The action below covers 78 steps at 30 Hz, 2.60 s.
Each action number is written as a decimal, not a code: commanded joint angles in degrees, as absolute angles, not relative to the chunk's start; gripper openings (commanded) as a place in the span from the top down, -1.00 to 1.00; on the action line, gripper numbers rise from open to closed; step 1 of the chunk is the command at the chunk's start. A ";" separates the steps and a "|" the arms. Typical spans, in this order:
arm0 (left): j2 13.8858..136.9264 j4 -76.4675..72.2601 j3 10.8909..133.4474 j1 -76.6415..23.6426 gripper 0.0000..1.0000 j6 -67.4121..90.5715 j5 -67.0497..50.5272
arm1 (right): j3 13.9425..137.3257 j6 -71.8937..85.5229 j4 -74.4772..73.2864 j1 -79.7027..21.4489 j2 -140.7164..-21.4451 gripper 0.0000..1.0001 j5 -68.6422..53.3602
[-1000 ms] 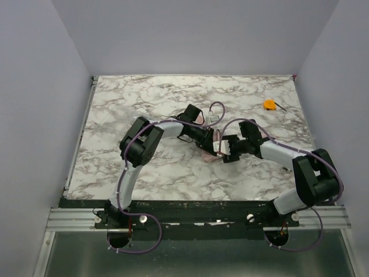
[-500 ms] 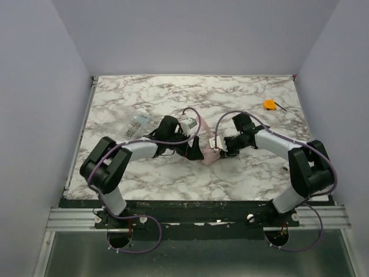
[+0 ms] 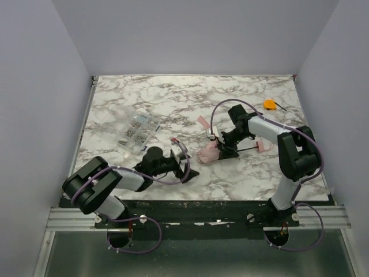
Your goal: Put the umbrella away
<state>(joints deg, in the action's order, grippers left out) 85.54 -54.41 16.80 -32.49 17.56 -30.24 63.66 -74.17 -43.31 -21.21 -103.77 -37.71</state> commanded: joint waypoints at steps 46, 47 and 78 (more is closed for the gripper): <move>116.53 -0.40 51.60 -42.35 0.93 -7.22 -39.20 | 59.16 -72.31 -44.18 -8.30 -80.24 -1.00 -55.52; 117.54 -0.09 52.39 -41.98 0.93 -6.60 -40.25 | 55.39 -74.40 -41.45 -8.51 -77.69 -1.00 -57.86; 131.29 15.48 65.11 -36.57 0.93 8.82 -52.28 | 37.54 -76.67 -15.60 -24.68 -79.58 -0.91 -40.16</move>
